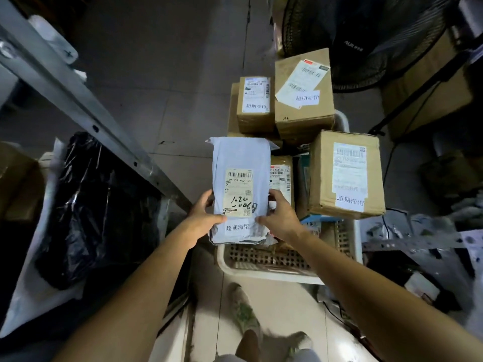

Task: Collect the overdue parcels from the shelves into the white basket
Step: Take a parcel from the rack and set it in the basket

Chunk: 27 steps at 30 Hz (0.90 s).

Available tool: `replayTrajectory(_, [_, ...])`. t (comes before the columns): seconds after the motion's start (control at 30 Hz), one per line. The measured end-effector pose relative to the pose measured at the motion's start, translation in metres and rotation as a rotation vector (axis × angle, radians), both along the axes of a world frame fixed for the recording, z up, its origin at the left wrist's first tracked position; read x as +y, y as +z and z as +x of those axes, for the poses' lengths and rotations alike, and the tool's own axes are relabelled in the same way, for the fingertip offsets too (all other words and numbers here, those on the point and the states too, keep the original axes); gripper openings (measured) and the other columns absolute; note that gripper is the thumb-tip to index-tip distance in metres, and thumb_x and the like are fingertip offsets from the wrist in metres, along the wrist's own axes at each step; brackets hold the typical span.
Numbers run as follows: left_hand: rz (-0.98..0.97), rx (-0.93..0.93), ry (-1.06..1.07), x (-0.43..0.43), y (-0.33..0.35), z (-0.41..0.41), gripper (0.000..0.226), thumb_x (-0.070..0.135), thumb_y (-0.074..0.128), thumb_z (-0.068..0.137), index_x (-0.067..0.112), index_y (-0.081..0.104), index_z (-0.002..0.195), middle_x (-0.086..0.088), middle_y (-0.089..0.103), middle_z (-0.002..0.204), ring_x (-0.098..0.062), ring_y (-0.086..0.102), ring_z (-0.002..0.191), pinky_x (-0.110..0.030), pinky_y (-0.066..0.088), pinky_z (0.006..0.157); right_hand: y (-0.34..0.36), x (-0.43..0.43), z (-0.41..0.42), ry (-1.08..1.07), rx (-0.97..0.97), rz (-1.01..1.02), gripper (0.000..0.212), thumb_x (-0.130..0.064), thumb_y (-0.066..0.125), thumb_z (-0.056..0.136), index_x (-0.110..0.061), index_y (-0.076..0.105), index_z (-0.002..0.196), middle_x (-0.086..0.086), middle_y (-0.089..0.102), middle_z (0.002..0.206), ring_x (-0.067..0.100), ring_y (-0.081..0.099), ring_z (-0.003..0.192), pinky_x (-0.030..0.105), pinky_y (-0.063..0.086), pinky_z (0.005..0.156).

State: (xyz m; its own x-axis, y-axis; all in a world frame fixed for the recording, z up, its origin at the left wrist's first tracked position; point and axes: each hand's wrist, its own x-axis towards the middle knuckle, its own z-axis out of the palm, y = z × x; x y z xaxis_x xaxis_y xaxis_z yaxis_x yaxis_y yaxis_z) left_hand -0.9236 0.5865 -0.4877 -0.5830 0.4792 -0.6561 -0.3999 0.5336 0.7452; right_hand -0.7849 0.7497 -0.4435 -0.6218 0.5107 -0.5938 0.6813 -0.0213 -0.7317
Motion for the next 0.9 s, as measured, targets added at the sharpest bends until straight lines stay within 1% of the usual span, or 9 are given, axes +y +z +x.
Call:
replayTrajectory(0.13, [0.001, 0.002, 0.014, 0.003, -0.011, 0.000, 0.086, -0.011, 0.073, 0.079, 0.027, 0.039, 0.148, 0.010, 0.051, 0.139, -0.008, 0.059, 0.106, -0.032, 0.054, 0.082, -0.006, 0.002, -0.005, -0.004, -0.017, 0.012, 0.076, 0.005, 0.074, 0.080, -0.021, 0.039, 0.143, 0.002, 0.065, 0.119, 0.020, 0.064, 0.109, 0.045, 0.056, 0.091])
replayTrajectory(0.27, [0.001, -0.016, 0.013, 0.002, -0.021, 0.000, 0.088, -0.006, 0.078, 0.076, 0.032, 0.040, 0.146, 0.007, 0.051, 0.145, -0.018, 0.050, 0.131, -0.047, 0.047, 0.106, -0.010, 0.003, -0.009, 0.012, -0.045, 0.028, 0.077, 0.003, 0.075, 0.080, -0.022, 0.039, 0.143, -0.006, 0.061, 0.106, 0.021, 0.063, 0.107, 0.047, 0.057, 0.088])
replayTrajectory(0.43, [-0.048, -0.002, -0.033, -0.002, -0.017, -0.002, 0.085, 0.001, 0.081, 0.076, 0.033, 0.041, 0.144, 0.009, 0.054, 0.143, -0.019, 0.052, 0.130, -0.053, 0.047, 0.105, -0.009, 0.004, -0.010, 0.038, -0.057, 0.042, 0.073, -0.001, 0.076, 0.081, -0.023, 0.041, 0.141, -0.004, 0.063, 0.113, 0.022, 0.064, 0.108, 0.049, 0.058, 0.086])
replayTrajectory(0.53, [-0.071, 0.024, -0.034, -0.001, -0.010, 0.002, 0.084, 0.001, 0.079, 0.079, 0.032, 0.040, 0.145, 0.007, 0.052, 0.145, -0.020, 0.055, 0.127, -0.037, 0.057, 0.084, -0.009, 0.007, -0.009, 0.049, -0.057, 0.023, 0.063, -0.002, 0.073, 0.084, -0.022, 0.044, 0.137, -0.004, 0.063, 0.119, 0.025, 0.064, 0.108, 0.041, 0.060, 0.075])
replayTrajectory(0.6, [-0.097, 0.052, -0.041, 0.000, -0.005, 0.006, 0.082, -0.001, 0.075, 0.082, 0.030, 0.037, 0.148, 0.005, 0.050, 0.147, -0.021, 0.056, 0.124, -0.023, 0.052, 0.066, -0.008, 0.008, -0.009, 0.066, -0.057, 0.047, 0.057, -0.005, 0.072, 0.086, -0.021, 0.046, 0.134, -0.002, 0.062, 0.122, 0.021, 0.063, 0.105, 0.030, 0.059, 0.069])
replayTrajectory(0.67, [-0.114, 0.070, -0.047, 0.001, -0.002, 0.007, 0.081, -0.001, 0.073, 0.084, 0.028, 0.035, 0.149, 0.003, 0.049, 0.147, -0.024, 0.054, 0.127, -0.019, 0.048, 0.062, -0.007, 0.010, -0.010, 0.090, -0.067, 0.093, 0.055, -0.008, 0.072, 0.087, -0.019, 0.047, 0.135, -0.001, 0.060, 0.124, 0.017, 0.058, 0.103, 0.025, 0.054, 0.075])
replayTrajectory(0.73, [-0.131, 0.082, -0.051, 0.000, -0.002, 0.007, 0.079, 0.000, 0.073, 0.085, 0.028, 0.036, 0.149, 0.001, 0.050, 0.147, -0.024, 0.053, 0.128, -0.022, 0.050, 0.065, -0.008, 0.013, -0.011, 0.114, -0.080, 0.128, 0.056, -0.011, 0.071, 0.088, -0.018, 0.046, 0.138, -0.001, 0.058, 0.122, 0.015, 0.056, 0.100, 0.020, 0.051, 0.074])
replayTrajectory(0.83, [-0.173, 0.094, -0.060, -0.005, 0.001, 0.005, 0.081, 0.004, 0.075, 0.085, 0.026, 0.034, 0.152, 0.000, 0.046, 0.149, -0.023, 0.047, 0.133, -0.035, 0.049, 0.094, -0.009, 0.015, -0.011, 0.152, -0.097, 0.157, 0.055, -0.013, 0.069, 0.090, -0.017, 0.045, 0.139, -0.001, 0.058, 0.124, 0.010, 0.058, 0.089, 0.015, 0.046, 0.057])
replayTrajectory(0.9, [-0.204, 0.118, -0.077, -0.009, 0.004, 0.004, 0.078, 0.002, 0.072, 0.087, 0.021, 0.034, 0.152, -0.001, 0.048, 0.144, -0.020, 0.047, 0.131, -0.032, 0.042, 0.097, -0.008, 0.016, -0.011, 0.174, -0.118, 0.178, 0.052, -0.015, 0.068, 0.090, -0.017, 0.046, 0.137, 0.002, 0.059, 0.127, 0.015, 0.059, 0.095, 0.022, 0.052, 0.067])
